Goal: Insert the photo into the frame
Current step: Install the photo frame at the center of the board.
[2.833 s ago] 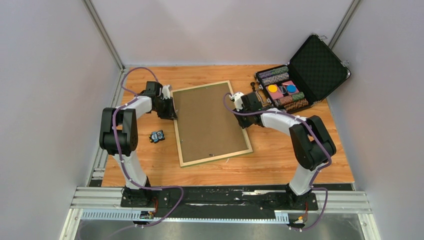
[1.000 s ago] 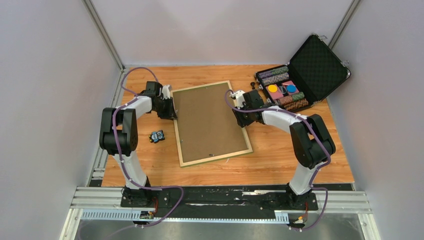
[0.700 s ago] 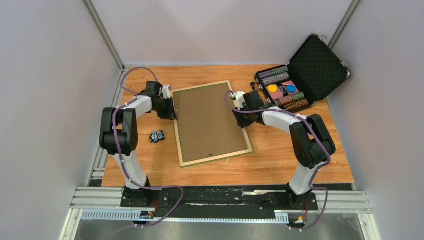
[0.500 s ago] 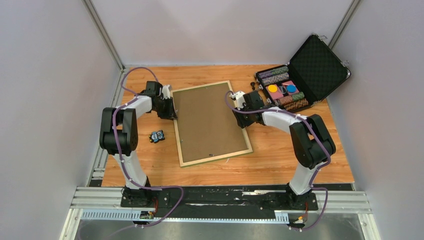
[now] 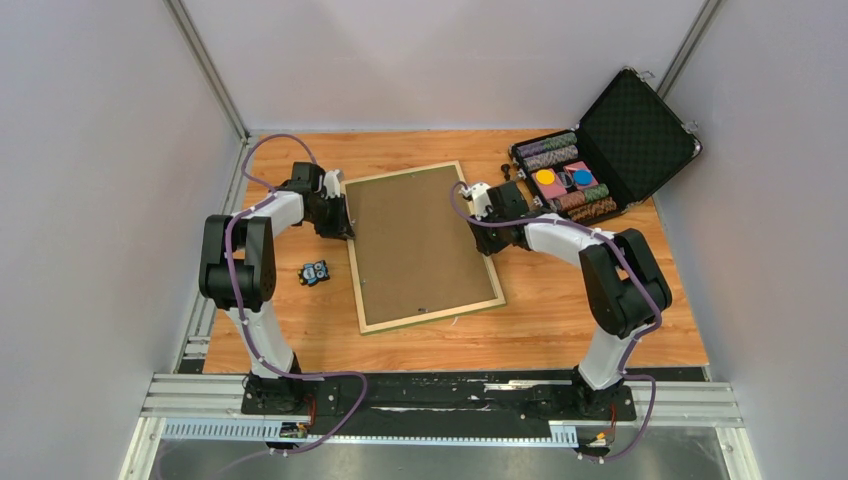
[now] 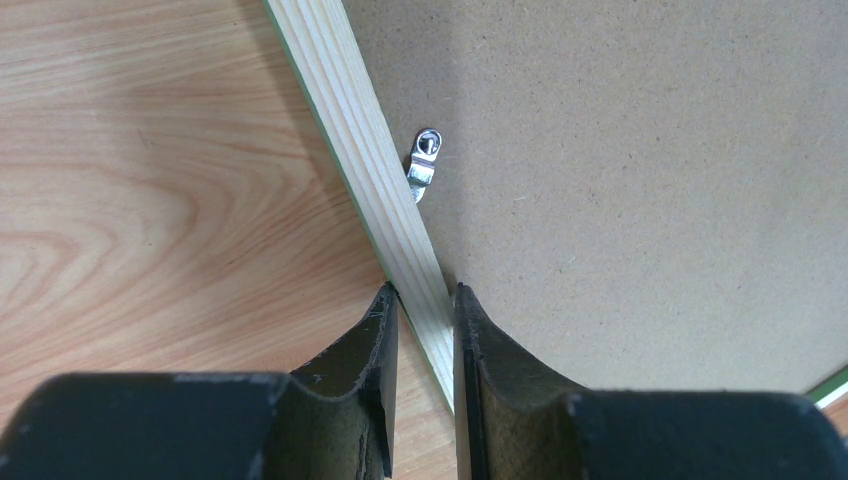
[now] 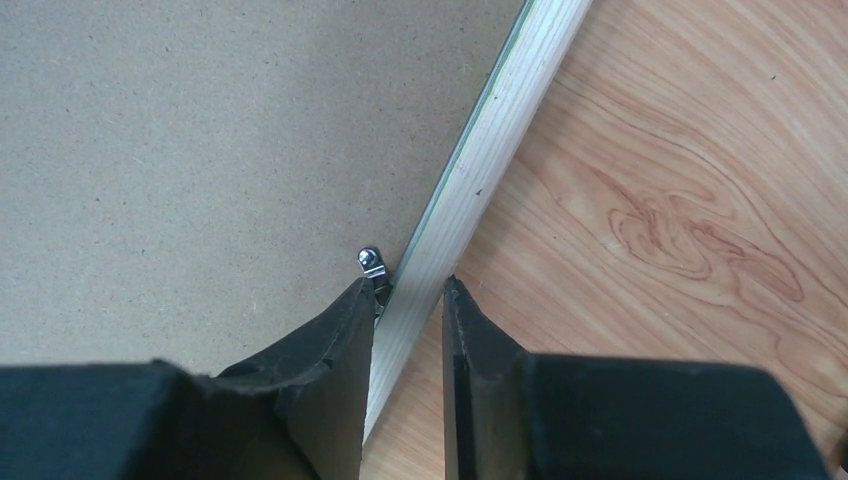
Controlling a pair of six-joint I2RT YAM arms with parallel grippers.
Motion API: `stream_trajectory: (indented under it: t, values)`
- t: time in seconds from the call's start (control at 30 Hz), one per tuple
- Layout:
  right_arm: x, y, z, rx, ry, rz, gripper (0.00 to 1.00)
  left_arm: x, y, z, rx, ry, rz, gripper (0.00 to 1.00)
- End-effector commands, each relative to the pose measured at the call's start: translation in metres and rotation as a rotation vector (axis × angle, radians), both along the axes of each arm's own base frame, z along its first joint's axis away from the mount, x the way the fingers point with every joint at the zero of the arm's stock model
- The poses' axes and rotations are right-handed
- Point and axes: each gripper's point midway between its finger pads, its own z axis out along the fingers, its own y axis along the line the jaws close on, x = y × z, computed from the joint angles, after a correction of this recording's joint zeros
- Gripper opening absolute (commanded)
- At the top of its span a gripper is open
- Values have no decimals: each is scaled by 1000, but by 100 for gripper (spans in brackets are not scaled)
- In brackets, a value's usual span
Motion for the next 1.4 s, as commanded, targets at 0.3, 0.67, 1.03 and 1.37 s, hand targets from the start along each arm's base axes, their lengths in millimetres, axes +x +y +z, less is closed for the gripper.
stream_trajectory:
  t: [0.3,0.67,1.03,1.37]
  values:
    - [17,1,-3,-28,-69,123,15,3,0,2,3,-18,-58,0]
    - [32,-5,17,-7,-128,106,37,3,1,2,7,-17,-57,0]
    - [22,-6,41,157,19,-47,50,4,1,4,5,-21,-56,0]
    - [11,9,22,228,154,-45,47,4,0,5,3,-25,-58,0]
